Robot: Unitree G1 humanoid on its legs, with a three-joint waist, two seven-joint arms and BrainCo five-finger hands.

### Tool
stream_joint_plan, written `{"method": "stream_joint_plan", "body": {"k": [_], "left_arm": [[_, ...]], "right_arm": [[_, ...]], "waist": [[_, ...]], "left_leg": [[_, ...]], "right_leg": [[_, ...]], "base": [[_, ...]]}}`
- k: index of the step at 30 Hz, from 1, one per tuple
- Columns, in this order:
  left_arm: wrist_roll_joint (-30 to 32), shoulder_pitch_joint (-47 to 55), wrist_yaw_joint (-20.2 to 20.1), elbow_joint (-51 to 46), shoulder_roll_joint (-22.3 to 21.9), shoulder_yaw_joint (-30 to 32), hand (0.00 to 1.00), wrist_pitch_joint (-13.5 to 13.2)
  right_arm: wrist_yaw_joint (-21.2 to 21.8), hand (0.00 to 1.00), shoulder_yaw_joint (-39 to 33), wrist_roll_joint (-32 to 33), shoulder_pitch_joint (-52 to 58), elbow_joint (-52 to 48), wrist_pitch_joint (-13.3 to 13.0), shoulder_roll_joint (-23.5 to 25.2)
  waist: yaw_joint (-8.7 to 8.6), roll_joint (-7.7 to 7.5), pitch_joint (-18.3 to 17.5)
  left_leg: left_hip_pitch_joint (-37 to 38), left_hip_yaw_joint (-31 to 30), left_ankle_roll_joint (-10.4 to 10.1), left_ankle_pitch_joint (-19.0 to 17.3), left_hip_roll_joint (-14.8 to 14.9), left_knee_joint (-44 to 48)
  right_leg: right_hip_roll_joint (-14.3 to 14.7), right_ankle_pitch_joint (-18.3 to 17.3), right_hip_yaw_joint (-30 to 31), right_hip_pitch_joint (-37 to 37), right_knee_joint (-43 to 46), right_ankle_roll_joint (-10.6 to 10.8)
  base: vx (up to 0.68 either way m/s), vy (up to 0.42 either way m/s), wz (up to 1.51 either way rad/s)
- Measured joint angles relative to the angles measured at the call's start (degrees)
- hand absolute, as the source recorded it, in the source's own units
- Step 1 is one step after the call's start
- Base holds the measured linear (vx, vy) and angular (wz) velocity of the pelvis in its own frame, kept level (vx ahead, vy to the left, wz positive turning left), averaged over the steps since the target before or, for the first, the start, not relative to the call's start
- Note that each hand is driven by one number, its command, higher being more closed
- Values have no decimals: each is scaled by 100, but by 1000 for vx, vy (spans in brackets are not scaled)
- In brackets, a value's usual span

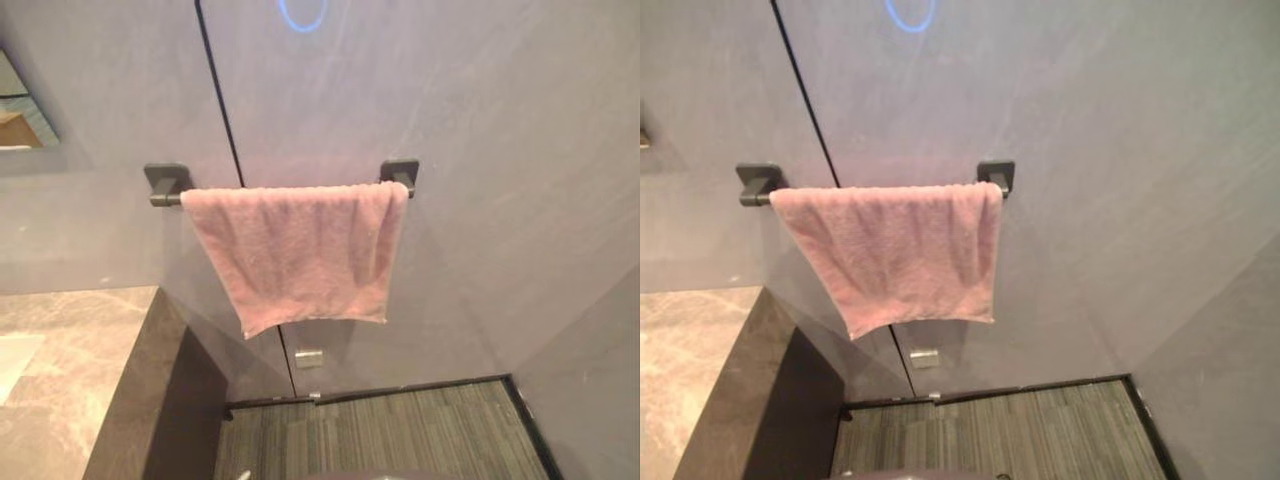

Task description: Organize washtable

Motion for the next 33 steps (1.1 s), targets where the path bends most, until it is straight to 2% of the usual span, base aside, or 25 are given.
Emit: {"method": "stream_joint_plan", "body": {"k": [3,7,9,10,11,12,13,14,15,16,17,18,19,20,22,24,26,27,28,29,30,31,32,33], "left_arm": [[-91,-34,-31,-120,0,-207,0,-41],[-117,-174,-33,-314,-3,-451,0,-68],[-133,-408,-32,-457,-13,-625,0,-89],[-136,-413,-32,-460,-15,-627,0,-90],[-256,-525,-23,-540,-9,-753,0,-136],[-283,-695,-25,-458,72,-736,0,-169],[-290,-748,-13,-440,66,-694,0,-163],[-308,-648,-13,-443,3,-605,0,-153],[-298,-487,-34,-440,-100,-532,0,-157],[-277,-434,-35,-434,-147,-527,0,-153],[-238,-364,-39,-431,-220,-524,0,-147],[-196,-371,-31,-416,-233,-515,0,-126],[-160,-360,-29,-421,-199,-508,0,-124],[-138,-346,-30,-406,-176,-489,0,-113],[-37,-370,-40,-394,-165,-436,0,-53],[19,-555,-48,-397,-176,-511,0,-53],[68,-737,-56,-401,-173,-645,0,-55],[81,-809,-55,-405,-165,-671,0,-56],[81,-809,-53,-407,-161,-711,0,-59],[89,-774,-51,-470,-109,-731,0,-62],[116,-750,-49,-518,-100,-717,0,-64],[142,-697,-50,-525,-131,-677,0,-64],[173,-678,-49,-529,-142,-578,0,-67],[185,-662,-49,-538,-139,-557,0,-66]], "right_arm": [[-19,0,267,-23,-19,-9,-5,-73],[-99,0,575,-261,-229,-75,-9,-158],[-112,0,781,-321,-519,-135,-18,-253],[-113,0,783,-321,-530,-135,-18,-254],[-126,0,874,-323,-731,-166,-43,-258],[-130,0,860,-328,-846,-117,-54,-135],[-146,0,870,-327,-937,-146,-55,-106],[-176,0,871,-330,-971,-290,-71,-83],[-215,0,863,-326,-932,-409,-93,-51],[-223,0,861,-326,-917,-448,-108,-61],[-224,0,847,-325,-894,-455,-130,-96],[-223,0,711,-323,-866,-440,-126,-107],[-207,0,705,-322,-828,-421,-125,-51],[-210,0,701,-321,-815,-418,-130,-30],[-217,0,466,-270,-784,-445,-140,27],[-212,0,478,-254,-786,-463,-142,60],[-211,0,466,-244,-807,-478,-143,55],[-217,0,468,-245,-808,-518,-144,96],[-215,0,475,-249,-807,-550,-138,136],[-209,0,484,-252,-756,-570,-111,220],[-201,0,500,-260,-704,-625,-115,250],[-168,0,500,-262,-699,-662,-112,255],[-86,0,484,-244,-673,-842,-84,254],[-82,0,479,-244,-588,-919,-92,263]], "waist": [[-5,18,9],[-8,49,56],[3,168,188],[3,175,197],[-78,291,291],[-83,116,406],[-31,101,541],[-5,97,643],[-24,155,648],[-39,243,654],[-63,401,647],[-123,471,647],[-168,294,670],[-175,311,649],[-277,341,632],[-337,349,627],[-311,285,674],[-315,151,737],[-294,118,762],[-292,-32,740],[-266,-55,728],[-231,5,713],[-197,29,705],[-201,45,698]], "left_leg": [[-53,-132,13,-39,12,116],[-583,-425,16,-260,29,815],[-1082,-746,0,-221,76,1056],[-1096,-752,-3,-218,75,1058],[-1388,-1151,-83,13,108,801],[-1468,-558,203,-96,271,1331],[-1644,-99,363,-508,450,2405],[-1670,354,346,-725,722,3904],[-1423,469,237,-709,887,4589],[-1282,469,98,-630,908,4709],[-972,396,-314,-220,938,4632],[-750,305,-665,-428,854,4206],[-567,287,-821,-536,741,3845],[-428,284,-845,-633,698,3650],[-151,512,-746,-1135,801,2906],[-54,563,-523,-1479,788,2374],[-12,586,-400,-1647,688,1887],[67,633,-383,-1650,557,1685],[73,657,-369,-1644,474,1679],[58,744,-265,-1646,371,1780],[54,899,-155,-1664,364,1854],[49,1013,-47,-1648,406,1851],[-34,1083,-31,-1642,415,1943],[-166,977,-23,-1637,454,2079]], "right_leg": [[2,-39,-127,68,2,11],[-4,-150,-358,-44,182,-9],[18,-242,-704,-332,414,-110],[21,-245,-714,-347,420,-114],[181,-416,-874,-717,724,-544],[42,-276,-1120,-719,569,-585],[-3,-246,-1192,-727,679,-587],[-61,-274,-1210,-734,823,-625],[-53,-279,-1223,-699,855,-632],[-14,-278,-1234,-665,860,-631],[58,-277,-1311,-633,894,-626],[87,-306,-1371,-627,971,-583],[6,-287,-1388,-615,957,-551],[-10,-269,-1398,-610,952,-525],[76,-180,-1503,-779,982,-515],[86,-126,-1584,-1081,1148,-516],[7,-126,-1565,-1413,1485,-509],[-115,-119,-1539,-1523,1668,-488],[-179,-116,-1511,-1578,1762,-472],[-306,-56,-1416,-1626,1851,-372],[-333,124,-1281,-1646,1806,-207],[-332,180,-1165,-1662,1786,-141],[-438,-385,-1039,-1949,2883,-264],[-526,-879,-856,-2049,3935,-239]], "base": [[27,-19,22],[7,-28,36],[-55,-65,63],[-88,-94,87],[-40,-116,108],[-25,-120,111],[2,-126,56],[-15,-119,15],[9,-98,16],[25,-4,21],[2,84,36],[-53,98,46],[-73,88,35],[-84,112,12],[-103,189,7],[-138,149,17],[-226,160,5],[-253,139,2],[-253,115,-6],[-239,79,-30],[-246,67,-39],[-232,41,-46],[-187,16,-19],[-150,2,0]]}}
